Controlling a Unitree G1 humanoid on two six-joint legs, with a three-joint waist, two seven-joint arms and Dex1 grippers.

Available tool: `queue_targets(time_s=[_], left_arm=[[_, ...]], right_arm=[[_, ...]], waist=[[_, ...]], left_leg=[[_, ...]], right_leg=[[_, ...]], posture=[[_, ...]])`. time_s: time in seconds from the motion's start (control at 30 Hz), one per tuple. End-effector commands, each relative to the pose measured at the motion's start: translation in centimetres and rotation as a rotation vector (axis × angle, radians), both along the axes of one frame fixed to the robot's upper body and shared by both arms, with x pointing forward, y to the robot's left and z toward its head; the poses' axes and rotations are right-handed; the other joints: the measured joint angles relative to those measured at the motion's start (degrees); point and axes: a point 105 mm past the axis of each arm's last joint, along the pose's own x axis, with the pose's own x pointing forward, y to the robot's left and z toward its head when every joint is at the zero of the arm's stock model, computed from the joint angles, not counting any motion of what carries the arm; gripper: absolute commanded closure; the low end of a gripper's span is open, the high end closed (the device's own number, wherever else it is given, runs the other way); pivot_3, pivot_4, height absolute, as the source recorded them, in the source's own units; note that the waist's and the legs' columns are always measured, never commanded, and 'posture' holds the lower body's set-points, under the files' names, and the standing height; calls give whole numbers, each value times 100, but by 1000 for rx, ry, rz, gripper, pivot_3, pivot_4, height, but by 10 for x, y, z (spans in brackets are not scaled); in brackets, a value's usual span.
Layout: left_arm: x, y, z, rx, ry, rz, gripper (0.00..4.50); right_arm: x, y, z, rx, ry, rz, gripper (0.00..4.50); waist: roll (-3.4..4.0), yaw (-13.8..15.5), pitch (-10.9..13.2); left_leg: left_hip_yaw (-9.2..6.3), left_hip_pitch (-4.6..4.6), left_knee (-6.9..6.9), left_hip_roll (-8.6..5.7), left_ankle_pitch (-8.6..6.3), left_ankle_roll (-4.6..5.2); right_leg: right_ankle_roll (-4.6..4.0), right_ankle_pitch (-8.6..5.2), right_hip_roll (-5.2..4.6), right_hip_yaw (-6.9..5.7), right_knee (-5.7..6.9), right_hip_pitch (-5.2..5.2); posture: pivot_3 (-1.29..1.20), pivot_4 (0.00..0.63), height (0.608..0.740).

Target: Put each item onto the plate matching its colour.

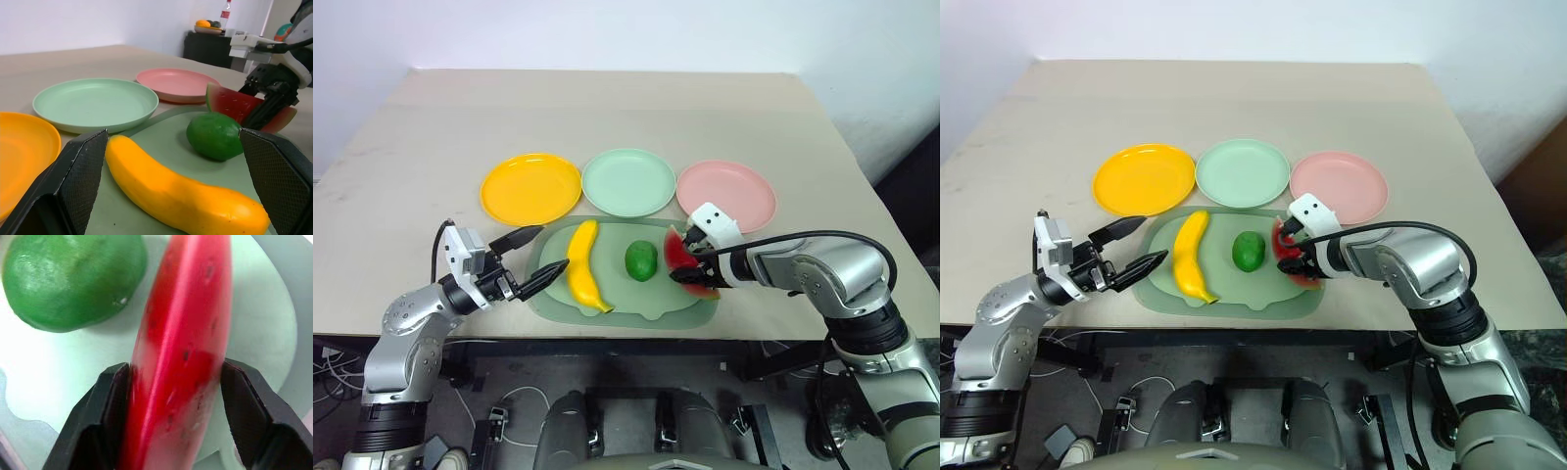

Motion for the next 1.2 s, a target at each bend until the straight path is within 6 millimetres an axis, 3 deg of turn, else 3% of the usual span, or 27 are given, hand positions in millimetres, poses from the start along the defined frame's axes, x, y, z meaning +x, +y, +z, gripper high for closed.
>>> queue_targets(time_s=[0.03,0.17,0.27,0.37,0.6,0.87,0.9,1.03,1.13,1.2], left_arm=[[-3,2,7,6,-42,6,0],[-3,4,8,1,-44,13,0],[-5,4,8,3,-45,18,0],[-7,4,8,4,-44,25,0],[-11,5,10,1,-45,48,0],[-17,8,11,14,-50,77,0],[-18,9,12,11,-52,84,0],[-21,10,11,13,-49,96,0],[-22,10,11,10,-49,100,0],[-22,10,12,7,-51,103,0]], right_arm=[[-8,-7,-14,-60,44,35,2053],[6,-17,18,24,-19,5,2066],[37,-37,52,77,-132,-107,2068],[58,-48,68,90,-181,-158,2068],[115,-74,71,76,-240,-342,2068],[144,-70,54,28,-257,-375,2068],[145,-69,53,21,-267,-365,1359],[148,-61,64,38,-307,-315,75],[147,-62,71,36,-322,-289,30],[144,-59,87,106,-358,-253,30]], waist=[[-2,16,-2],[-3,26,-1],[2,2,2],[4,-14,3],[6,-36,4],[11,-146,7],[11,-153,8],[22,-157,14],[22,-156,14],[23,-152,15]], left_leg=[[0,0,0,0,0,1],[-1,-2,0,0,-2,4],[3,-5,0,-3,-2,4],[7,-6,-1,-3,-2,4],[19,-6,-6,-2,-1,2],[25,-11,-6,-2,2,-2],[25,-11,-6,-2,2,-2],[25,-11,-6,-2,2,-3],[25,-11,-5,-1,3,-4],[24,-11,-6,0,3,-4]], right_leg=[[0,0,-2,0,-1,0],[0,0,-7,-1,-3,0],[1,0,-6,0,-2,-5],[1,0,-5,1,-2,-11],[1,0,-1,5,0,-16],[2,0,0,7,4,-21],[2,0,1,7,4,-21],[3,0,1,10,5,-23],[3,0,1,11,6,-24],[3,0,1,11,6,-23]], posture=[[0,150,695],[0,150,695],[0,150,695],[0,150,695],[0,150,695],[0,150,695],[0,150,695],[0,150,695],[0,150,695],[0,150,695]])
